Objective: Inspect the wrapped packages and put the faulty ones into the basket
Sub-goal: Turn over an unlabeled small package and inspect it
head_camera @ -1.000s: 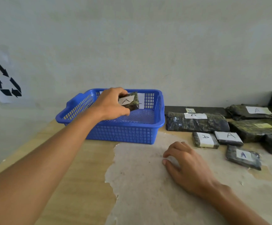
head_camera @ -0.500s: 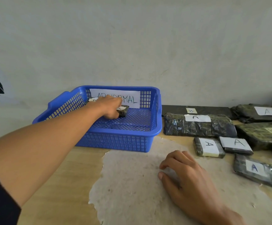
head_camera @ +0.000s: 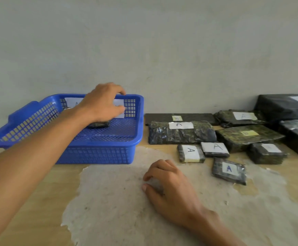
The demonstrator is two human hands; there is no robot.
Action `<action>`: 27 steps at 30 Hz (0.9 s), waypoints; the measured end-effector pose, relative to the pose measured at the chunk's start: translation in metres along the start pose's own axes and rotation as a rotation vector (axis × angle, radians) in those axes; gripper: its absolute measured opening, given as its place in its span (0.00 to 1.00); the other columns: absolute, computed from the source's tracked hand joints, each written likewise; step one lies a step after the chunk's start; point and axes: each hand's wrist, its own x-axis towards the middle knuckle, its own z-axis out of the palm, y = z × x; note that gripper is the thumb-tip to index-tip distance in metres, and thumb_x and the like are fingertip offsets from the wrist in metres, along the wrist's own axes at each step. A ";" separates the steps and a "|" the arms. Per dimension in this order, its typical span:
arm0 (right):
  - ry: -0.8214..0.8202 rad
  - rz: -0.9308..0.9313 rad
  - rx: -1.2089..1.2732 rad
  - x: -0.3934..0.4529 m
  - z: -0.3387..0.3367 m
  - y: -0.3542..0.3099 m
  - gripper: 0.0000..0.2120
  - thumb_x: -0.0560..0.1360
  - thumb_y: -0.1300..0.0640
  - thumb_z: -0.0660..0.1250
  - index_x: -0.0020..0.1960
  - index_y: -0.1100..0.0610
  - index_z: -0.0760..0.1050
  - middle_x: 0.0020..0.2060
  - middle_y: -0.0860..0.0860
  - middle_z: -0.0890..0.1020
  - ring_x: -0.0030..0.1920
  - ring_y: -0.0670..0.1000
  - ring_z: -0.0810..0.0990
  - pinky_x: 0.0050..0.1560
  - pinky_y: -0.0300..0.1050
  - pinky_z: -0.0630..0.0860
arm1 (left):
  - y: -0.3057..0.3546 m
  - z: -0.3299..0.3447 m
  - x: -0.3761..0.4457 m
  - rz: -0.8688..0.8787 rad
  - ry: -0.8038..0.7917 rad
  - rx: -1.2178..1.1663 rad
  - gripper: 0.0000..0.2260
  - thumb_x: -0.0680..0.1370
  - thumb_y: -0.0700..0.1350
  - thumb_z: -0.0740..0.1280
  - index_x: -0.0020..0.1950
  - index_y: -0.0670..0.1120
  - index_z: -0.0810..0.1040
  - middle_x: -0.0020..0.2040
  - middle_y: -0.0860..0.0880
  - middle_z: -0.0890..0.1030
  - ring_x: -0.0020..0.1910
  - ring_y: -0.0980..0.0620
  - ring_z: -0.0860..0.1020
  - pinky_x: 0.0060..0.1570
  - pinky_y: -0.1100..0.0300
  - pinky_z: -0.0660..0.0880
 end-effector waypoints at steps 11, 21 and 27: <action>0.126 0.156 -0.025 -0.044 -0.075 0.020 0.03 0.74 0.55 0.72 0.47 0.49 0.84 0.43 0.39 0.82 0.47 0.34 0.77 0.47 0.28 0.71 | 0.155 0.062 -0.054 0.173 -0.242 -0.308 0.15 0.79 0.40 0.65 0.66 0.44 0.78 0.61 0.46 0.81 0.60 0.49 0.78 0.60 0.56 0.75; 0.258 0.350 0.046 -0.085 -0.089 0.023 0.04 0.74 0.57 0.73 0.45 0.47 0.84 0.40 0.37 0.83 0.48 0.38 0.79 0.43 0.38 0.78 | 0.170 0.105 -0.073 0.017 -0.324 -0.166 0.26 0.77 0.50 0.72 0.72 0.45 0.68 0.65 0.47 0.71 0.63 0.46 0.73 0.60 0.49 0.74; 0.399 0.629 0.405 -0.061 -0.083 0.017 0.08 0.75 0.50 0.74 0.52 0.50 0.82 0.39 0.46 0.85 0.43 0.44 0.84 0.44 0.40 0.81 | 0.167 0.082 -0.125 -0.275 -0.026 -0.695 0.26 0.66 0.51 0.82 0.58 0.48 0.74 0.48 0.52 0.78 0.42 0.53 0.78 0.39 0.63 0.72</action>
